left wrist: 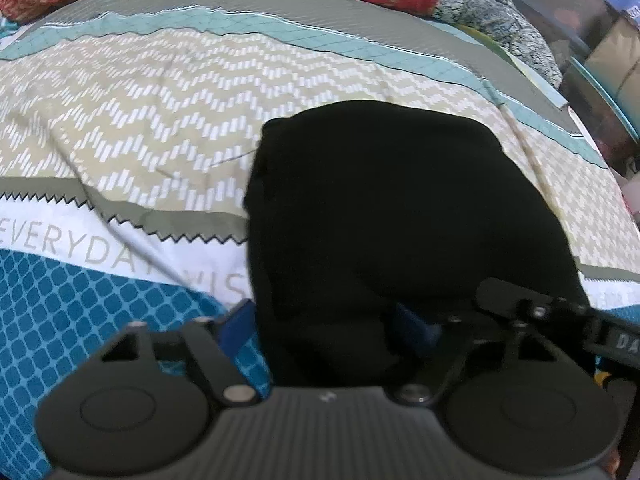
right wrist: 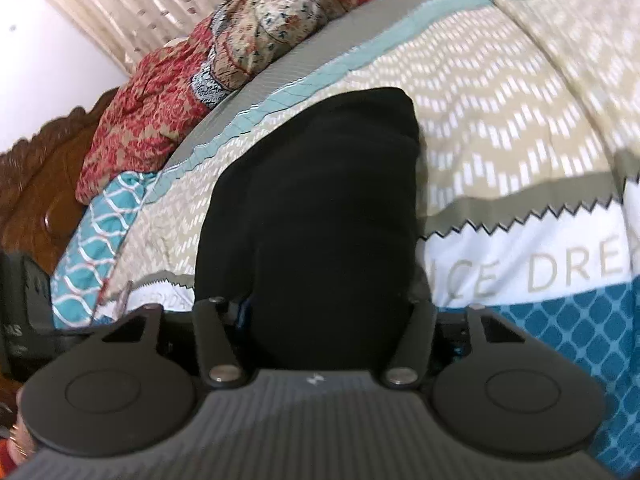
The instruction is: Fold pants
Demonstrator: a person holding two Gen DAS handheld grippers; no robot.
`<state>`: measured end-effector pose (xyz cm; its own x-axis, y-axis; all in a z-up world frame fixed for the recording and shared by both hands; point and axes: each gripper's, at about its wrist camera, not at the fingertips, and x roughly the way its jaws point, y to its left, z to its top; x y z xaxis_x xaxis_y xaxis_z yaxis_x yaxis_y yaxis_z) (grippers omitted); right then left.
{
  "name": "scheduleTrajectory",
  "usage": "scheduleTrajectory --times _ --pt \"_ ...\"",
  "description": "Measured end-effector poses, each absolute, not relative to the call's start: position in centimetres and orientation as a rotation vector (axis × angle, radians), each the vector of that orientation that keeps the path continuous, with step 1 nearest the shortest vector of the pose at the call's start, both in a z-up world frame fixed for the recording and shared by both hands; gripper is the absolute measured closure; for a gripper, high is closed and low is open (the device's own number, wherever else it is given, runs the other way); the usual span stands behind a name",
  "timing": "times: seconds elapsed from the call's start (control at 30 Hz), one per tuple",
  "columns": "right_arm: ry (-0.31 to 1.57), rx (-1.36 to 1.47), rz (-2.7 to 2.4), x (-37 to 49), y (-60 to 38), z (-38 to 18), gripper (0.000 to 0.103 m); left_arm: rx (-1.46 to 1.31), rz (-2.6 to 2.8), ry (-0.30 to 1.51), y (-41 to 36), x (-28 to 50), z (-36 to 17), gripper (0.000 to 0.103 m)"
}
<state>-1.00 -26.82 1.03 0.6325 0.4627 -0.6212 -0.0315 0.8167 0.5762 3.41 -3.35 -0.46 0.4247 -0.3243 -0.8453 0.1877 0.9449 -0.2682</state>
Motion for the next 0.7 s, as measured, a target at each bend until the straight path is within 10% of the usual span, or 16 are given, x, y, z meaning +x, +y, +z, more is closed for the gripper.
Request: scheduleTrajectory --times 0.33,0.7 --pt "0.845 0.555 0.296 -0.9 -27.0 0.7 0.045 -0.104 -0.301 1.080 -4.1 3.0 -0.2 0.036" --pt "0.894 0.597 0.320 -0.6 -27.0 -0.3 0.026 -0.166 -0.288 1.110 -2.8 3.8 -1.6 0.010"
